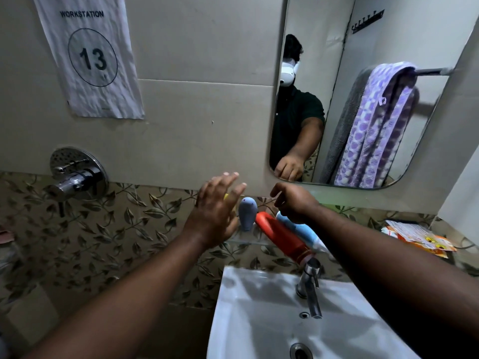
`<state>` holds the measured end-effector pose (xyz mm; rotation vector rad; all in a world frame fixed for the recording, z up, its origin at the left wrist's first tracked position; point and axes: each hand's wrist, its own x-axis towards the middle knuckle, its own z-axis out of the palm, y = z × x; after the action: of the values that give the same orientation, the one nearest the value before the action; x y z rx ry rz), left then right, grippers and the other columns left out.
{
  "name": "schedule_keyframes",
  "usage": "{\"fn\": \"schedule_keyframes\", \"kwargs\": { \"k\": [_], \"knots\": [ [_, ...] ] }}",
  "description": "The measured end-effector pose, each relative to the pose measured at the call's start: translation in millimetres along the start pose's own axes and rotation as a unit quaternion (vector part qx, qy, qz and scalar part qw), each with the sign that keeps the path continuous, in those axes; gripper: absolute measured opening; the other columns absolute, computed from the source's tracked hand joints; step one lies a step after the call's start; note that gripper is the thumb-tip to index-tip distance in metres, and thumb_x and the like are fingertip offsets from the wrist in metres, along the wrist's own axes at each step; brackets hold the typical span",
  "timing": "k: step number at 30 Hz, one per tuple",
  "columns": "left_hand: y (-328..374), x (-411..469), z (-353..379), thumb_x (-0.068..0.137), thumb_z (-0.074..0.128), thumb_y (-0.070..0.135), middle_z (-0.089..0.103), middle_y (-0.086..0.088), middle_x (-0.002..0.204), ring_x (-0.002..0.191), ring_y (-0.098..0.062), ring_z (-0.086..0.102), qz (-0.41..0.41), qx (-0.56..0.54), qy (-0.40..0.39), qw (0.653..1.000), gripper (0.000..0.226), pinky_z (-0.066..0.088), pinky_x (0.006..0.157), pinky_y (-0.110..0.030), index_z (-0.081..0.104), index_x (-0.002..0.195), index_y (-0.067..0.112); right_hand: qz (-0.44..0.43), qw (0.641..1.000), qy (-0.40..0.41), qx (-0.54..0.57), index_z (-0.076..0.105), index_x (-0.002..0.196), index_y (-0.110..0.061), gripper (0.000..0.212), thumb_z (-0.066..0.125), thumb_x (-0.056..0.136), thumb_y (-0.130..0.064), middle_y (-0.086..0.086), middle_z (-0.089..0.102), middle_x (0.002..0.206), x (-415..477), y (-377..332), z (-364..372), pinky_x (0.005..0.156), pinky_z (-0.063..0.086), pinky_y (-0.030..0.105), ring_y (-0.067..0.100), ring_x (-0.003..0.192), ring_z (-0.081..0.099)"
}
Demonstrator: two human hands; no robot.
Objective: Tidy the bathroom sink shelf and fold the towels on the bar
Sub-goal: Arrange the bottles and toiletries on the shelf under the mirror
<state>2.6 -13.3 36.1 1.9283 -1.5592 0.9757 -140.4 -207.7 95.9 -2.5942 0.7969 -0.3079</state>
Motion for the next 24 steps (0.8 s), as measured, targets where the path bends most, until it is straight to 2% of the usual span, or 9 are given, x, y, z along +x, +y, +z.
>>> {"fn": "schedule_keyframes", "kwargs": {
  "k": [4,5,7,9,11,14,18,21,24],
  "knots": [
    [45,-9,20,0.082,0.067,0.023,0.061,-0.015,0.143,0.128,-0.034,0.058,0.171,-0.001,-0.030,0.985,0.055,0.046,0.108,-0.048,0.063,0.136,0.015,0.014,0.999,-0.007,-0.034,0.066,0.114,-0.015,0.041,0.057,0.083,0.011,0.005,0.077,0.098,-13,16,-16,0.052,0.043,0.021,0.017,0.081,0.069],
    [57,-11,26,0.084,0.066,0.023,0.062,-0.015,0.141,0.125,-0.033,0.060,0.196,0.005,-0.052,0.979,0.053,0.047,0.106,-0.047,0.063,0.136,0.016,0.016,0.999,-0.011,-0.043,0.067,0.111,-0.016,0.039,0.059,0.083,0.009,0.005,0.078,0.097,-16,18,-17,0.052,0.045,0.021,0.018,0.082,0.070],
    [81,-12,37,0.089,0.059,0.028,0.063,-0.011,0.139,0.123,-0.030,0.060,0.226,0.008,-0.088,0.970,0.047,0.047,0.104,-0.044,0.059,0.136,0.020,0.023,0.997,-0.015,-0.065,0.069,0.107,-0.019,0.034,0.063,0.083,0.005,0.004,0.078,0.098,-22,23,-19,0.064,0.053,0.025,0.021,0.090,0.073],
    [101,-11,46,0.088,0.058,0.029,0.061,-0.008,0.136,0.119,-0.028,0.060,0.236,-0.010,-0.125,0.964,0.047,0.050,0.098,-0.043,0.053,0.135,0.023,0.029,0.997,-0.006,-0.077,0.069,0.101,-0.023,0.030,0.066,0.084,0.002,0.003,0.078,0.099,-29,29,-19,0.073,0.056,0.029,0.022,0.093,0.072],
    [115,-11,53,0.086,0.063,0.023,0.059,-0.007,0.131,0.114,-0.029,0.057,0.228,-0.016,-0.151,0.962,0.049,0.054,0.093,-0.044,0.050,0.133,0.023,0.032,0.996,0.005,-0.079,0.068,0.095,-0.026,0.029,0.068,0.084,0.001,0.003,0.077,0.100,-34,34,-18,0.070,0.052,0.028,0.021,0.092,0.071],
    [128,-10,62,0.080,0.073,0.014,0.057,-0.006,0.125,0.110,-0.027,0.055,0.203,0.002,-0.159,0.966,0.054,0.054,0.087,-0.042,0.052,0.129,0.022,0.037,0.996,0.017,-0.079,0.067,0.097,-0.027,0.029,0.068,0.085,-0.001,0.001,0.075,0.102,-41,42,-18,0.069,0.048,0.027,0.020,0.092,0.069],
    [136,-6,66,0.078,0.073,0.007,0.061,-0.008,0.108,0.092,-0.028,0.059,0.195,0.014,-0.139,0.971,0.046,0.052,0.071,-0.040,0.054,0.119,0.015,0.042,0.996,0.017,-0.075,0.069,0.101,-0.025,0.030,0.065,0.086,0.000,0.003,0.075,0.102,-50,49,-22,0.079,0.057,0.035,0.023,0.095,0.070],
    [138,-3,66,0.084,0.067,0.008,0.065,-0.010,0.103,0.088,-0.029,0.063,0.188,0.021,-0.121,0.974,0.036,0.055,0.069,-0.040,0.059,0.119,0.011,0.041,0.996,0.015,-0.073,0.069,0.103,-0.025,0.033,0.061,0.086,0.003,0.005,0.075,0.103,-53,52,-25,0.083,0.058,0.038,0.025,0.096,0.070],
    [139,1,58,0.091,0.051,0.010,0.068,-0.012,0.104,0.091,-0.030,0.066,0.169,0.018,-0.112,0.979,0.029,0.057,0.072,-0.042,0.063,0.118,0.009,0.040,0.997,0.011,-0.070,0.069,0.105,-0.024,0.034,0.062,0.086,0.003,0.005,0.075,0.103,-55,52,-27,0.083,0.059,0.038,0.024,0.095,0.070]
  ]
}}
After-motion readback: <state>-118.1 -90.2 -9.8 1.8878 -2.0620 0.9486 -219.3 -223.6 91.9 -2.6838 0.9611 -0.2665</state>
